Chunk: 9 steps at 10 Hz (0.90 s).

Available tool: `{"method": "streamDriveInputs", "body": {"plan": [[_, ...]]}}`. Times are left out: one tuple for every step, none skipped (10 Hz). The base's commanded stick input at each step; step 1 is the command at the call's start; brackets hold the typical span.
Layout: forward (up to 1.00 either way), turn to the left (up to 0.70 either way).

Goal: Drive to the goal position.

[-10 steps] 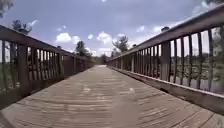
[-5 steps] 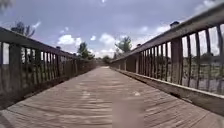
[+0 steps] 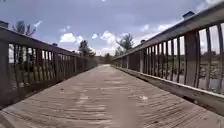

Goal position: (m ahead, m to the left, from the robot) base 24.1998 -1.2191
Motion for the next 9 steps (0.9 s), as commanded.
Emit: {"method": "streamDriveInputs", "body": {"plan": [[0.5,0.01],[0.5,0.01],[0.5,0.01],[0.5,0.01],[0.5,0.01],[0.5,0.01],[0.5,0.01],[0.5,0.01],[0.5,0.01]]}}
